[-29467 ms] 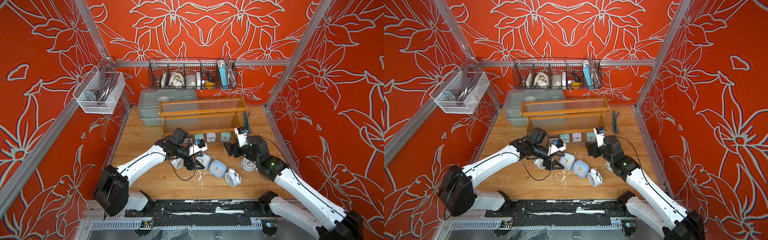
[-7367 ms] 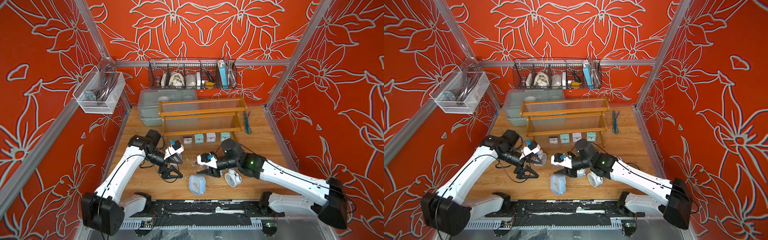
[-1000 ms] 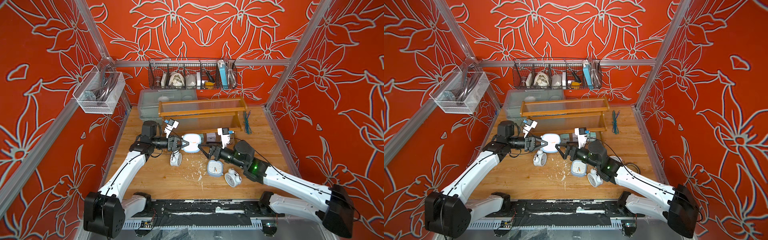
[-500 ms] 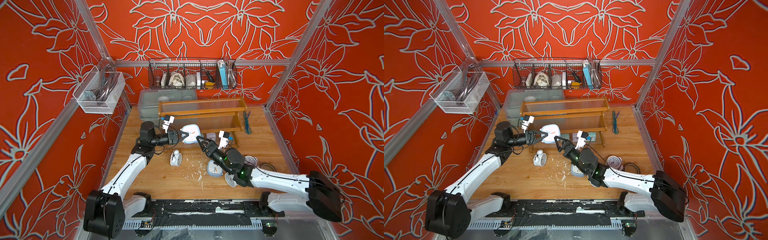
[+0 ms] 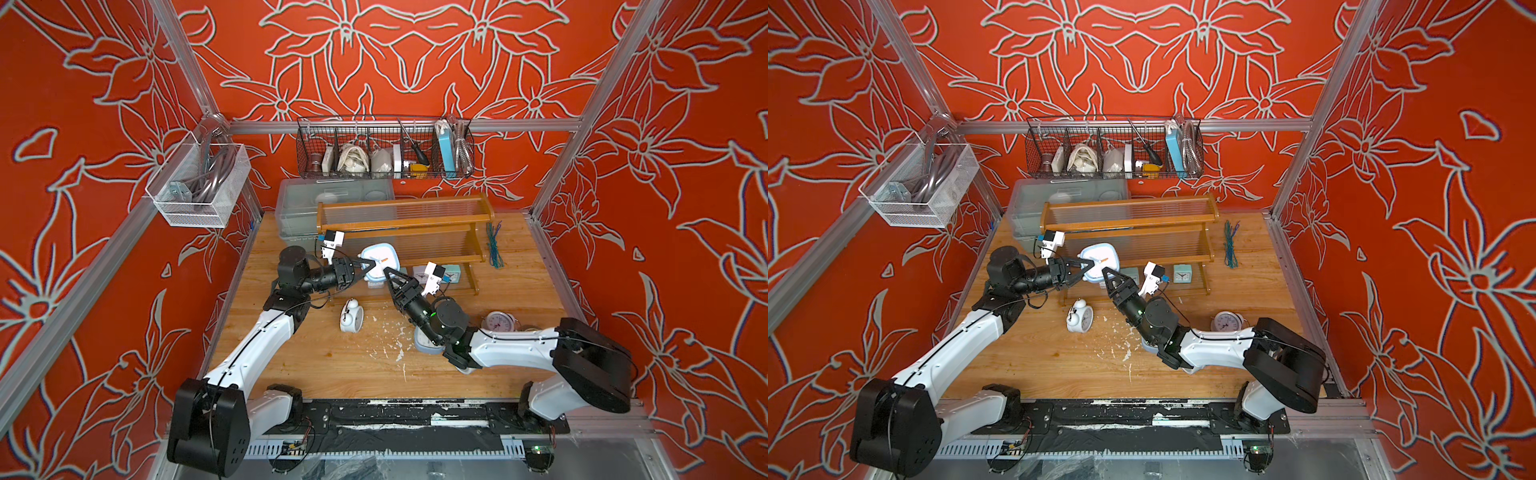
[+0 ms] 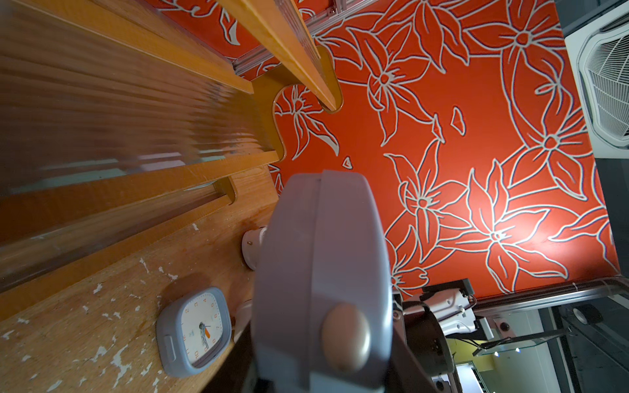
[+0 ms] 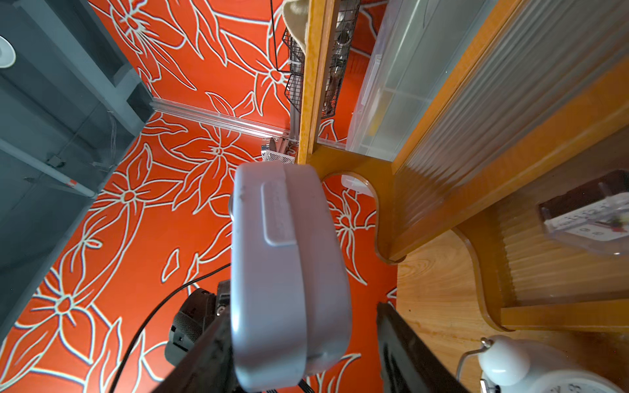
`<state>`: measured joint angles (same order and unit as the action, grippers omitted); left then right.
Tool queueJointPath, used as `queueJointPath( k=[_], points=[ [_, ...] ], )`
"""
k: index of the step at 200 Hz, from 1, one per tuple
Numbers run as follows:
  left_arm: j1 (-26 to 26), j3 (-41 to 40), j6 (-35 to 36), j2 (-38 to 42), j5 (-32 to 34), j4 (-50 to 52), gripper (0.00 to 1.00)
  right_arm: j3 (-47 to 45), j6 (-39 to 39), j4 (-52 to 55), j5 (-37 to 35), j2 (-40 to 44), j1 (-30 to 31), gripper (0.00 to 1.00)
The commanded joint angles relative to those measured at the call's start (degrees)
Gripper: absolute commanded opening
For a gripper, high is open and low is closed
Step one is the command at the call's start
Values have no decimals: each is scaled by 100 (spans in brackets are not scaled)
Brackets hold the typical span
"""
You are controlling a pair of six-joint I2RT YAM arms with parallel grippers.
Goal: Place the alarm clocks on the shelf by style
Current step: Pick up the alarm from the center of the board.
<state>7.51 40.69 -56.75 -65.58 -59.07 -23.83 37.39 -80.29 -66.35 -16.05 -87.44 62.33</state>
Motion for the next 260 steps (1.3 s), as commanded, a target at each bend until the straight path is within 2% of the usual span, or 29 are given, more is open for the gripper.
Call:
queueJointPath(
  k=[1,42,77,93,110,122,138,161,180,205,226,245,260],
  points=[
    [-13,-1,-90,81,-27,-389,9,161,40,-450,-36,-167,43,61],
    [-13,4,-47,70,-33,-344,9,217,246,-888,85,-351,36,37],
    [-11,73,363,98,-38,98,14,151,628,-886,274,-253,-54,27],
    [-21,134,687,118,-53,457,27,96,734,-678,659,-137,-240,25],
    [-38,237,1176,125,-124,928,49,160,1013,-235,1430,12,-553,24],
    [-72,360,1641,146,-179,1328,59,328,1436,408,2249,191,-833,24],
    [-126,584,2457,196,-297,1992,66,612,2463,1642,3069,570,-1064,24],
    [-216,972,3880,298,-374,3236,71,1057,4245,3681,3461,1212,-1238,22],
    [-421,1113,4475,369,-662,3761,72,1405,5213,4852,3886,1480,-1546,21],
    [-637,1376,5618,443,-1200,4716,73,2035,6102,6002,5114,1379,-2175,21],
    [-755,1566,6645,514,-1492,5686,73,2579,6943,6814,5896,1175,-2469,21],
    [-873,1656,7160,589,-1593,6214,73,2948,7457,7203,6328,934,-2627,21],
    [-969,1664,7297,638,-1608,6364,73,3370,7856,7551,6674,643,-2734,21]
  ],
)
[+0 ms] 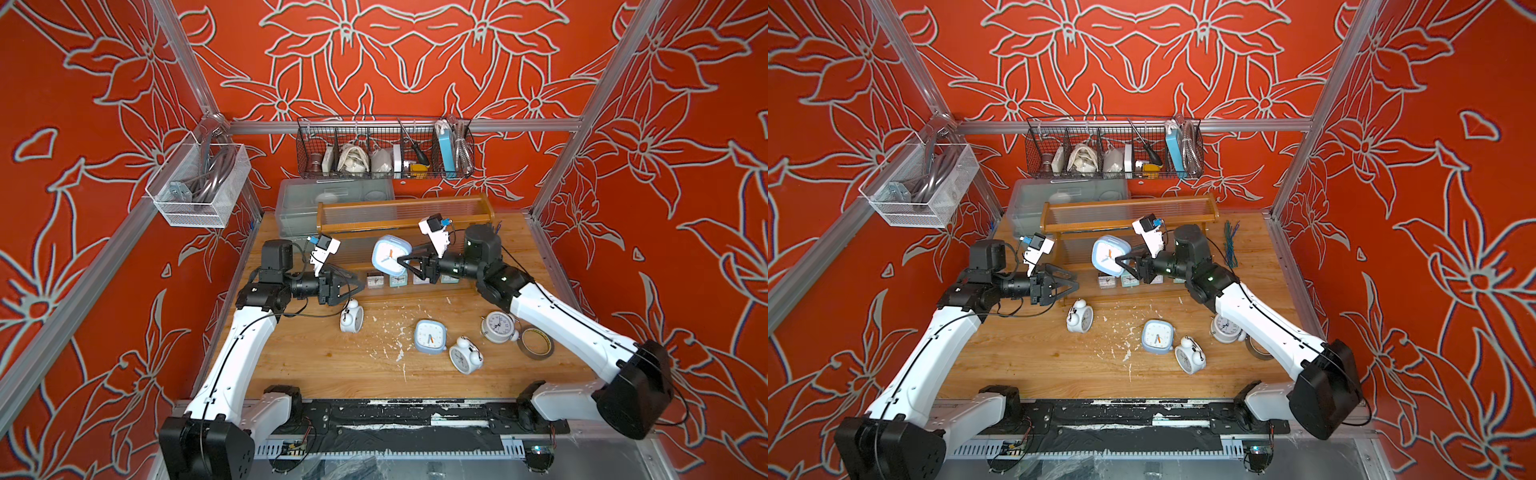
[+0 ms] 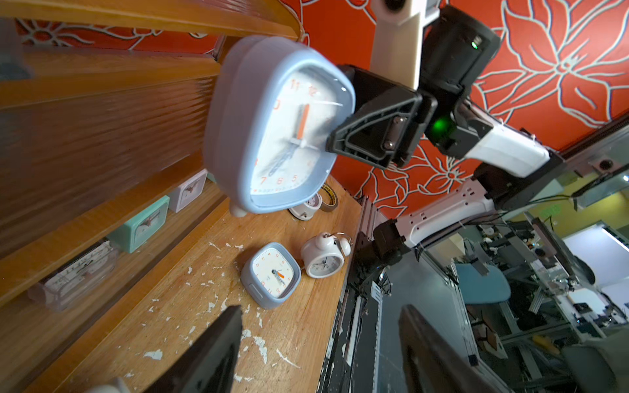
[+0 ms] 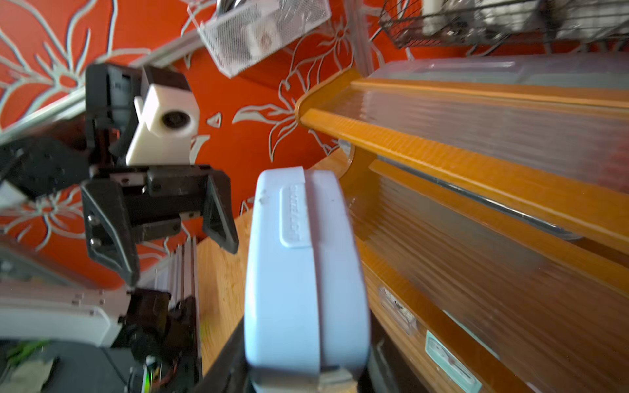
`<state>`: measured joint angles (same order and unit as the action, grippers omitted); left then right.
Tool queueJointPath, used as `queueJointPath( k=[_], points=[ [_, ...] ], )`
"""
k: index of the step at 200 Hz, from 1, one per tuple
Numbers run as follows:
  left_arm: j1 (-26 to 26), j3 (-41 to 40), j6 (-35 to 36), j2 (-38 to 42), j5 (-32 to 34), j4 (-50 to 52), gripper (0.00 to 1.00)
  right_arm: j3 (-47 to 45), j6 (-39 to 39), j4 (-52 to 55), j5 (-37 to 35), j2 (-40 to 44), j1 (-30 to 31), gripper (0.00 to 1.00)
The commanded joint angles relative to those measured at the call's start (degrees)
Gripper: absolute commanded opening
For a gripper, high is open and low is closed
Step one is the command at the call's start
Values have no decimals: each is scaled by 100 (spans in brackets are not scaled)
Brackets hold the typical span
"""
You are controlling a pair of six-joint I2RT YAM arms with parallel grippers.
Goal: Place the alarm clocks on the shelf by style
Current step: Pick up the alarm from the center of the board.
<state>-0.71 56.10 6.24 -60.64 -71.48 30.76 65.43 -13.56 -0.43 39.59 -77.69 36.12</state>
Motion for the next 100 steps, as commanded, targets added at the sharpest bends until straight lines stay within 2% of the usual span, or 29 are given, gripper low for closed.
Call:
queueJointPath(
  k=[1,44,100],
  points=[
    [-152,122,1000,146,-366,905,73,589,1203,984,1124,-355,-118,21],
    [-481,60,989,211,-359,890,73,1440,2062,1532,1206,-1090,-184,21],
    [-754,-115,771,241,-254,454,73,2117,2102,1487,1347,-1912,-199,21]
  ],
)
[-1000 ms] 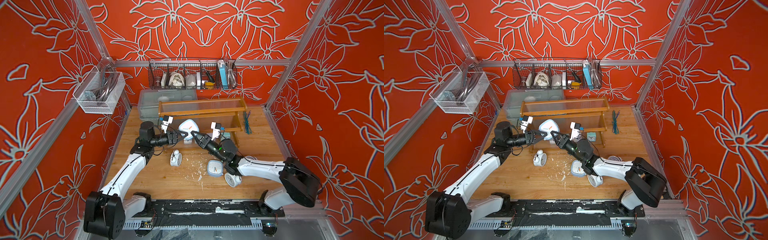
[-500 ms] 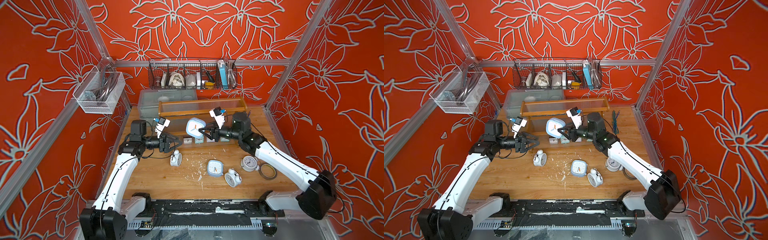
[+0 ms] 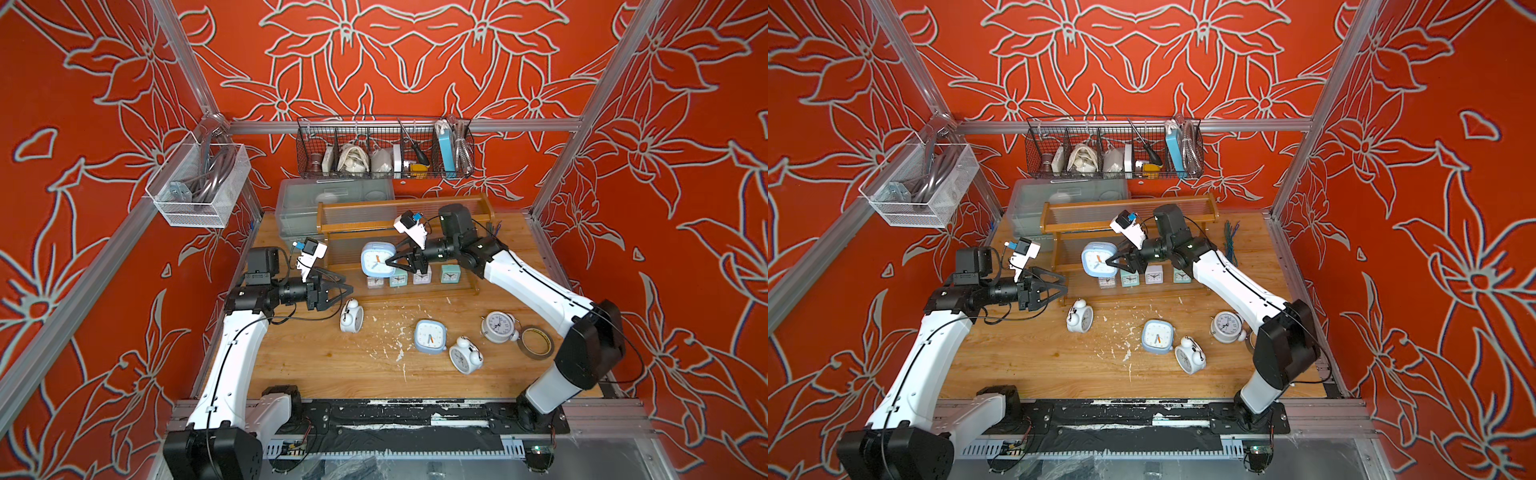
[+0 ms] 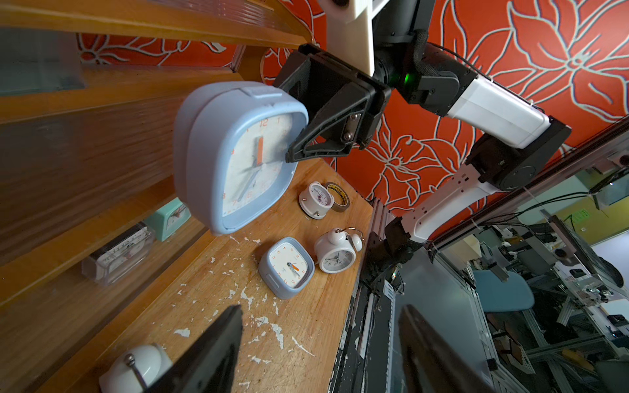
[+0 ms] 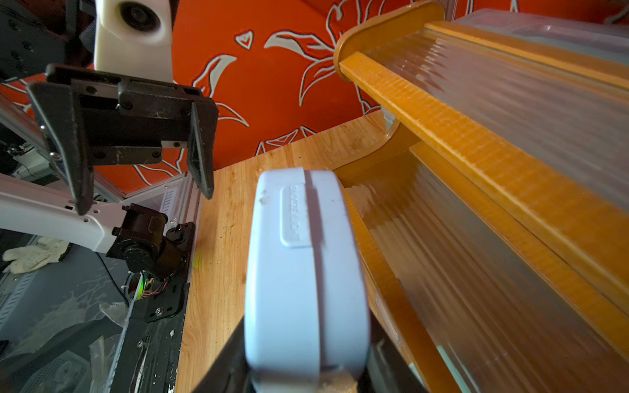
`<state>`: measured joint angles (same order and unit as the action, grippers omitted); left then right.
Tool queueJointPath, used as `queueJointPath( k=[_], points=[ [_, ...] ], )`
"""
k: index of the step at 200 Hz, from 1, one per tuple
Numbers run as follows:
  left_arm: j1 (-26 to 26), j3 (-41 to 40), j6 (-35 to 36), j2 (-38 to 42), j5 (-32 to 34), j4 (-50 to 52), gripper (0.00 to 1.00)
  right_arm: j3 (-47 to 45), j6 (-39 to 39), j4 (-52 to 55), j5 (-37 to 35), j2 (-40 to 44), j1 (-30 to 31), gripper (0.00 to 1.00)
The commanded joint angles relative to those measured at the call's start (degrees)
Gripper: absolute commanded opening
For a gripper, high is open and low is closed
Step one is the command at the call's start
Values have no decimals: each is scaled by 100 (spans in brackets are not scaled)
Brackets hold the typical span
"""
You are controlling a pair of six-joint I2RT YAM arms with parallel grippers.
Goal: Place the alarm clocks on the shelf by style
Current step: Pick up the alarm from the center of the board.
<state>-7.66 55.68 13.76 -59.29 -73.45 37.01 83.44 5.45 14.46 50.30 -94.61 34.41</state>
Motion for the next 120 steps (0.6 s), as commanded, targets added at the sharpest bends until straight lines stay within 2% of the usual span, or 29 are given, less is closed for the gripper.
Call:
queueJointPath(
  k=[1,37,57,120],
  points=[
    [-60,-74,20,108,-56,-174,73,323,201,-3,286,-231,-26,21],
    [-60,-25,206,74,-12,-455,75,567,166,46,477,-492,-31,21],
    [-60,-57,407,-24,128,-674,79,630,95,80,791,-484,-22,21],
    [120,484,521,-1043,274,-650,81,469,-449,-249,1927,-241,-6,21]
  ],
)
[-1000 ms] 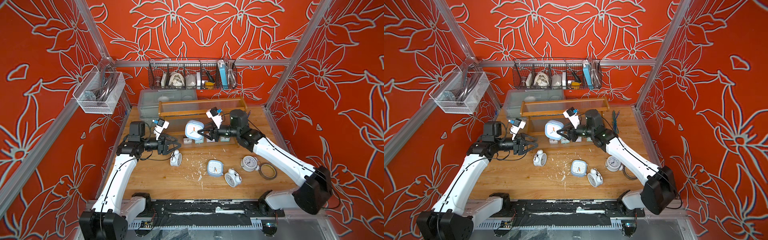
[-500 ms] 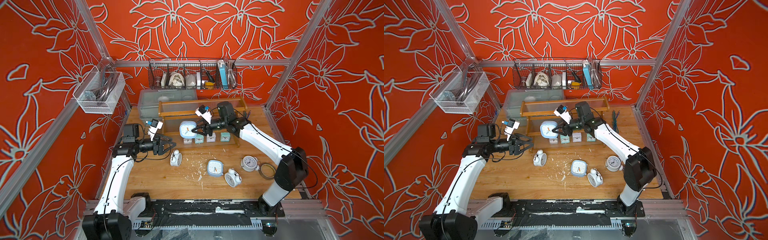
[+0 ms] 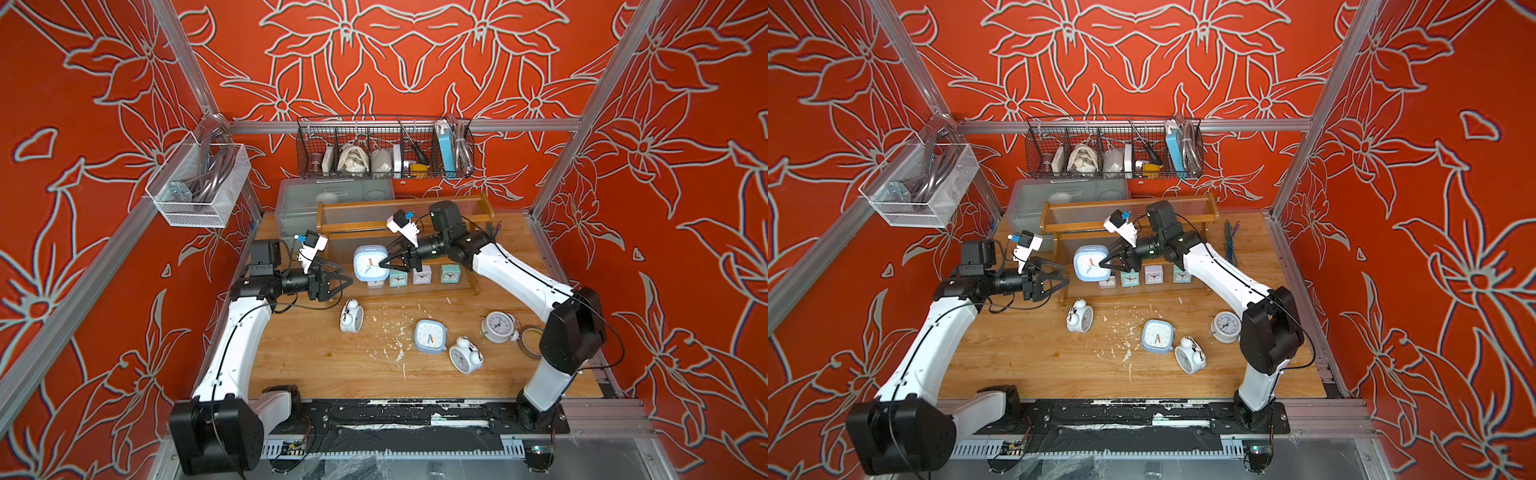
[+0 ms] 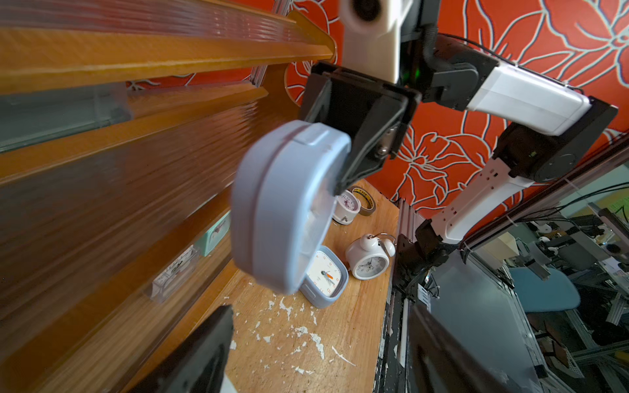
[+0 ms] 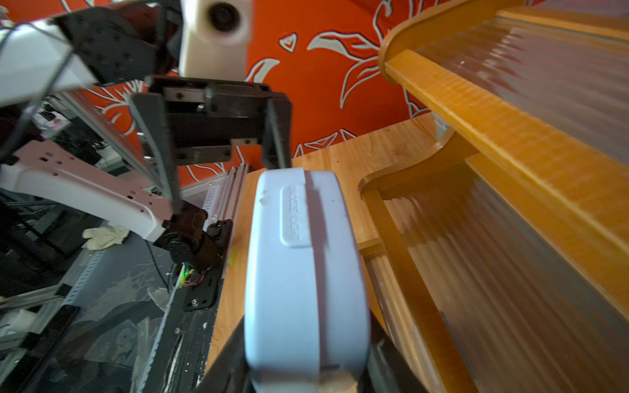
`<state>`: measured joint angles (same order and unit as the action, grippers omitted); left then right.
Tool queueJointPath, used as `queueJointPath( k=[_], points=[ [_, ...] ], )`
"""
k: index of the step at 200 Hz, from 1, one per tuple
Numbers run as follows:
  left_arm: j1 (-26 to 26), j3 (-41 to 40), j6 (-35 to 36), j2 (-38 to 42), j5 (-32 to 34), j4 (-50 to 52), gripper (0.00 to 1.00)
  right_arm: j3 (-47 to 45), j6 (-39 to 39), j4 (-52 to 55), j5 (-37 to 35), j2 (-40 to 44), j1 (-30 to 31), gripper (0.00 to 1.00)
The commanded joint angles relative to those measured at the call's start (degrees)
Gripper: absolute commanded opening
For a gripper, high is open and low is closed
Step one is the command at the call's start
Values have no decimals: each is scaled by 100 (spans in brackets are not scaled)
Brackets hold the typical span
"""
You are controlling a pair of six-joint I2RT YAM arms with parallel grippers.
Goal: Place the alarm clocks on the shelf by style
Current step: Pick up the alarm from the center of the board.
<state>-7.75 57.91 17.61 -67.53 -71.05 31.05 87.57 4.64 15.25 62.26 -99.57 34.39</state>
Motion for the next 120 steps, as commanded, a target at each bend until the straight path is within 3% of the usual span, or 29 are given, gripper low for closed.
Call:
queueJointPath(
  k=[1,37,93,120],
  points=[
    [140,267,142,-223,40,-45,81,48,-377,-337,738,263,-8,21],
    [629,249,311,-123,313,-46,79,-61,-543,-497,829,350,32,21],
    [862,186,244,2,280,-55,60,-120,-465,-323,775,309,125,21],
    [864,119,145,92,229,-152,44,-157,-462,-308,745,303,131,21]
  ],
)
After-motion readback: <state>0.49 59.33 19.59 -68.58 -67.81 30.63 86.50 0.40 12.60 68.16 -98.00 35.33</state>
